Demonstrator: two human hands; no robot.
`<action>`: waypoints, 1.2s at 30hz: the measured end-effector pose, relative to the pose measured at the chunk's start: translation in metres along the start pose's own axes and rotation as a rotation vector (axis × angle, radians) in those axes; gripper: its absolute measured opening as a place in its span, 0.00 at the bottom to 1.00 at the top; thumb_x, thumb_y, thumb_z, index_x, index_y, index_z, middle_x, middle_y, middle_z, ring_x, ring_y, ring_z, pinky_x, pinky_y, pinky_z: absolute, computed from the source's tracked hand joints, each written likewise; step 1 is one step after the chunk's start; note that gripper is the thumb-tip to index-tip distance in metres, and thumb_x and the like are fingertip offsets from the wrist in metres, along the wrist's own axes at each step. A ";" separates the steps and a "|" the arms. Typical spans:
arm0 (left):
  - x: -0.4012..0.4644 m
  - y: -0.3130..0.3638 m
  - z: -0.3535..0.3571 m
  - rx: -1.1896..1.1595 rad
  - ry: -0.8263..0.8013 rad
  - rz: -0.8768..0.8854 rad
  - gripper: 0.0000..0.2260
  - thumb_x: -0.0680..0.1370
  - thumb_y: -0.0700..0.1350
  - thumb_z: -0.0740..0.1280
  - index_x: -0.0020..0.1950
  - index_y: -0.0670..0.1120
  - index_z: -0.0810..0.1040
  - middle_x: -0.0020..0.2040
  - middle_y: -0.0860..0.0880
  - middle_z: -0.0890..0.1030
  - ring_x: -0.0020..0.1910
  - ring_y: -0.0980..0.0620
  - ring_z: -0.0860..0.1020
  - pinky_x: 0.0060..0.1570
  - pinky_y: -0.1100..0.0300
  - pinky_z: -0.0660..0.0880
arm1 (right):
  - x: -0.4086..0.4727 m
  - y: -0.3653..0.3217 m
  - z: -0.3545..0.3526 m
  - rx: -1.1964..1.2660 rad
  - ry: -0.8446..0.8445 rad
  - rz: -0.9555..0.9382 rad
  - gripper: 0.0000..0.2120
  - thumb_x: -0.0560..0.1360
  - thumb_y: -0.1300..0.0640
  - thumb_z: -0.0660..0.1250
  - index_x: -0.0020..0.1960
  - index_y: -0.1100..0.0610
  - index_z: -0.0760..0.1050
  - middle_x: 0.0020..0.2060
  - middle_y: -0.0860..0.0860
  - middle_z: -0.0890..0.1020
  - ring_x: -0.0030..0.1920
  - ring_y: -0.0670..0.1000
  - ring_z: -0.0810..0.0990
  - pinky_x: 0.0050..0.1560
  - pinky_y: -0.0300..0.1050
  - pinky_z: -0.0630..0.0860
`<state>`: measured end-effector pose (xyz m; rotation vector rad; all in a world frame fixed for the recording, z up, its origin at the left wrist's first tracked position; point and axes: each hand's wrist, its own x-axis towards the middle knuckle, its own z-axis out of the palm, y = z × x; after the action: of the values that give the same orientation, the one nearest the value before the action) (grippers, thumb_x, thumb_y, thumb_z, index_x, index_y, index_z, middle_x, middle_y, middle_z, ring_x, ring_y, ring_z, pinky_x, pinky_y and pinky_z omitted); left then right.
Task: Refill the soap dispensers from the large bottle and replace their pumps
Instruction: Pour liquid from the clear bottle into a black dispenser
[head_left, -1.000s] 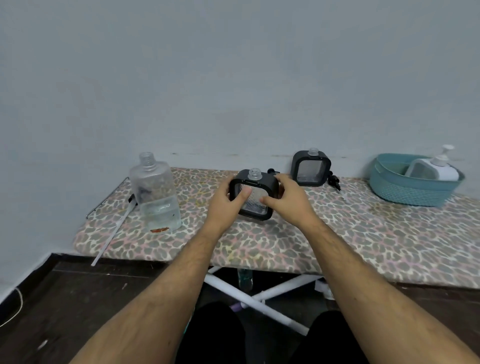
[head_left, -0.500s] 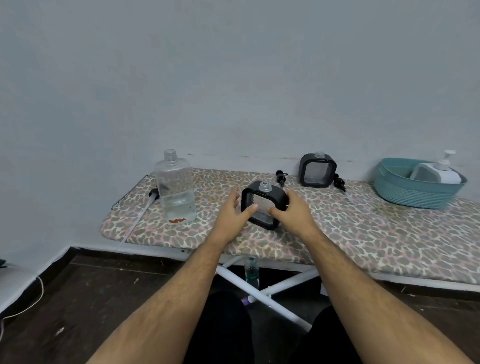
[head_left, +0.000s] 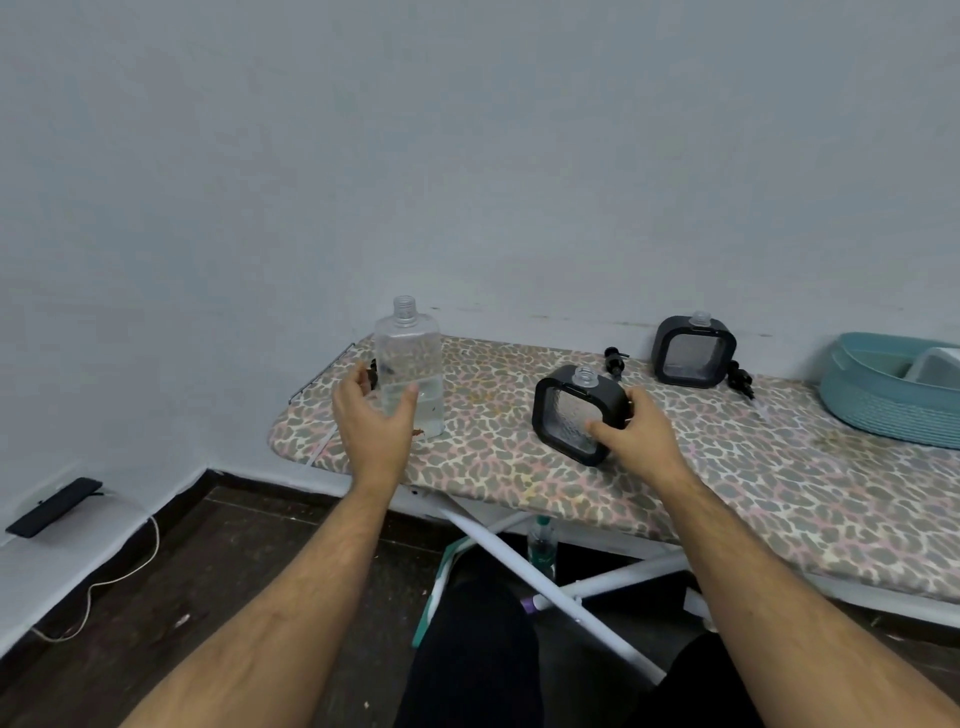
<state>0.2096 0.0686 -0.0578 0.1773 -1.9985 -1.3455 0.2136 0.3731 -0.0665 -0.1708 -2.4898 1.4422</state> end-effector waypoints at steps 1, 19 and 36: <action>0.006 -0.001 0.000 -0.022 -0.062 -0.044 0.32 0.74 0.51 0.74 0.74 0.47 0.65 0.67 0.48 0.69 0.64 0.55 0.68 0.62 0.55 0.68 | 0.000 0.000 0.000 -0.002 0.001 -0.001 0.19 0.71 0.55 0.76 0.56 0.50 0.68 0.44 0.38 0.76 0.43 0.38 0.76 0.36 0.33 0.69; 0.028 -0.017 0.012 -0.170 -0.317 -0.128 0.30 0.70 0.46 0.79 0.68 0.48 0.71 0.62 0.53 0.76 0.59 0.56 0.74 0.58 0.61 0.73 | -0.012 0.011 0.019 0.146 0.082 -0.028 0.21 0.71 0.53 0.75 0.57 0.47 0.67 0.49 0.43 0.80 0.47 0.46 0.81 0.41 0.47 0.83; 0.051 0.040 0.022 0.227 -0.869 0.183 0.39 0.64 0.54 0.81 0.73 0.55 0.71 0.51 0.55 0.83 0.48 0.57 0.82 0.56 0.51 0.79 | -0.018 0.007 0.019 0.136 0.063 -0.112 0.39 0.72 0.57 0.75 0.76 0.43 0.60 0.56 0.37 0.77 0.53 0.38 0.77 0.56 0.32 0.73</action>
<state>0.1687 0.0788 -0.0040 -0.5734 -2.7871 -1.1691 0.2249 0.3564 -0.0847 -0.0489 -2.3034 1.5286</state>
